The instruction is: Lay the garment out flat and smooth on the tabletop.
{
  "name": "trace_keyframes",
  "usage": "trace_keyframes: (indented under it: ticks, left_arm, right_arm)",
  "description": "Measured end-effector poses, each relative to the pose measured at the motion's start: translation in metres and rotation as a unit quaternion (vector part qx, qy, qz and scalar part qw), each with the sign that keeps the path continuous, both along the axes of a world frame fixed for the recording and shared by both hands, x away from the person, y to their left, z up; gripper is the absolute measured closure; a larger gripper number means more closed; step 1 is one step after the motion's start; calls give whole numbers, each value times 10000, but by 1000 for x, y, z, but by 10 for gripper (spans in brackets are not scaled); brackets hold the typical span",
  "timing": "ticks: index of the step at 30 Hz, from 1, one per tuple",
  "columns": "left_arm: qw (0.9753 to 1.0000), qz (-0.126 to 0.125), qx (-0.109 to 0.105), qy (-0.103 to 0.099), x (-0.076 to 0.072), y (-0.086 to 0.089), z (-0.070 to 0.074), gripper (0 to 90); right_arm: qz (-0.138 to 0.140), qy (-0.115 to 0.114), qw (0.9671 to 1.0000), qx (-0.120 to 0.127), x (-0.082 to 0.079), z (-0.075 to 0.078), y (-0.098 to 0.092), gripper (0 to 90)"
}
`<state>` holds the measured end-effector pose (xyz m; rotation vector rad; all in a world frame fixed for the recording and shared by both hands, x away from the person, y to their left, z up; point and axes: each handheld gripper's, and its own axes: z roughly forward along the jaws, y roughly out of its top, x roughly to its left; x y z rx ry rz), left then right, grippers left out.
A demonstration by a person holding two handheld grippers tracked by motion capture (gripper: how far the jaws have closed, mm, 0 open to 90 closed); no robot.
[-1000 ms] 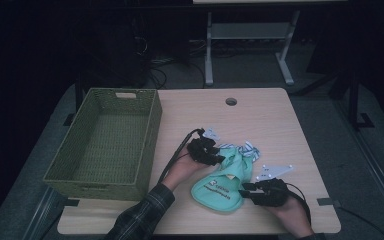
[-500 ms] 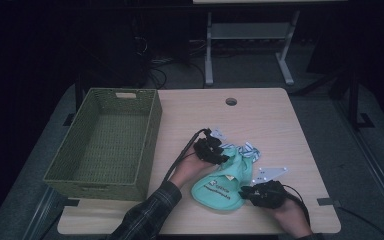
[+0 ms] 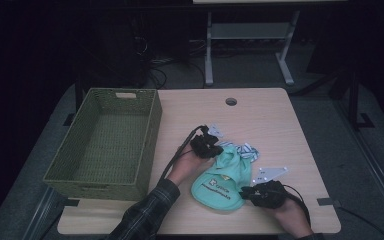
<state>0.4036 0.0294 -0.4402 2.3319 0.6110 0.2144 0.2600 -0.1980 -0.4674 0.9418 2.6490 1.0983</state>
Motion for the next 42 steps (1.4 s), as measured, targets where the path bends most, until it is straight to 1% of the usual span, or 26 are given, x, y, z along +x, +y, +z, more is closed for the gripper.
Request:
trace_keyframes:
  ticks: [3, 6, 8, 9, 10, 12, 13, 15, 18, 19, 20, 21, 24, 25, 26, 27, 30, 32, 34, 35, 36, 37, 38, 39, 41, 42]
  left_arm:
    - [9997, 217, -70, 10, 6, 11, 4, 878]
    - [9992, 387, -32, 11, 10, 21, 7, 879]
    - [9987, 487, 120, -80, 11, 25, 7, 880]
    - [9981, 558, 228, -83, 12, 29, 6, 879]
    - [9980, 567, 253, -72, 13, 30, 5, 879]
    - [9980, 576, 244, -63, 13, 33, 3, 875]
    - [9980, 598, 197, -52, 12, 34, 1, 871]
    - [9978, 620, 217, -39, 11, 36, 1, 856]
    - [9980, 616, 91, -54, 4, 39, 6, 771]
    - [9981, 601, 76, -58, 2, 39, 7, 763]
    - [9984, 553, 80, -68, -2, 40, 10, 761]
    - [9987, 513, 27, -57, -9, 41, 11, 762]
    - [9994, 316, 112, -12, -23, 43, 12, 779]
    - [9996, 264, 107, 37, -31, 42, 11, 783]
    - [9997, 196, 117, 26, -35, 43, 10, 793]
    - [9998, 125, 148, 41, -42, 43, 10, 800]
    - [9999, 29, 126, 77, -59, 45, 9, 832]
    - [9998, -14, 174, 96, -68, 49, 8, 850]
    - [9997, -18, 171, 149, -71, 52, 5, 867]
    - [9996, -8, 210, 193, -72, 54, 2, 870]
    - [9995, 7, 226, 224, -72, 55, -2, 872]
    - [9993, 7, 226, 284, -72, 56, -4, 875]
    - [9991, 8, 253, 344, -72, 56, -6, 875]
    - [9990, 9, 272, 362, -72, 57, -8, 879]
    - [9984, -3, 459, 318, -71, 56, -12, 884]
    - [9978, -18, 607, 277, -71, 56, -14, 888]
  right_arm:
    - [12, 7, 10000, -5, 0, 0, -1, 762]
    - [1, 51, 10000, -20, 0, 1, -2, 762]
    - [-5, 64, 10000, -6, 1, 1, -3, 762]
    - [0, 60, 10000, -7, 1, 1, -4, 762]
    - [-8, 60, 10000, -16, 2, 1, -5, 762]
    - [-15, 77, 10000, -11, 2, 1, -5, 760]
    - [-4, 69, 10000, -8, 2, 1, -6, 760]
    - [-5, 58, 10000, -7, 3, 1, -6, 757]
    - [37, 48, 10000, -21, 3, 1, -6, 723]
    - [62, 43, 10000, 30, 3, 1, -6, 719]
    - [69, 46, 9999, 61, 3, 1, -6, 719]
    - [83, 35, 9999, 112, 4, 1, -7, 719]
    - [23, -9, 9994, 334, 7, 7, -10, 720]
    - [7, -35, 9994, 337, 8, 8, -11, 720]
    - [-1, -100, 9994, 325, 11, 10, -12, 720]
    - [-55, -91, 9994, 336, 13, 12, -12, 721]
    - [-170, -218, 9991, 335, 24, 15, -15, 733]
    - [-294, -299, 9985, 361, 34, 18, -19, 740]
    - [-397, -351, 9979, 367, 41, 19, -20, 747]
    - [-442, -395, 9976, 362, 47, 20, -21, 752]
    - [-529, -360, 9973, 372, 52, 21, -21, 752]
    - [-555, -388, 9971, 356, 58, 21, -21, 752]
    - [-598, -349, 9969, 367, 64, 21, -20, 752]
    - [-630, -348, 9968, 357, 70, 20, -19, 752]
    - [-700, -292, 9965, 340, 80, 17, -17, 752]
    - [-738, -304, 9963, 314, 85, 15, -16, 755]
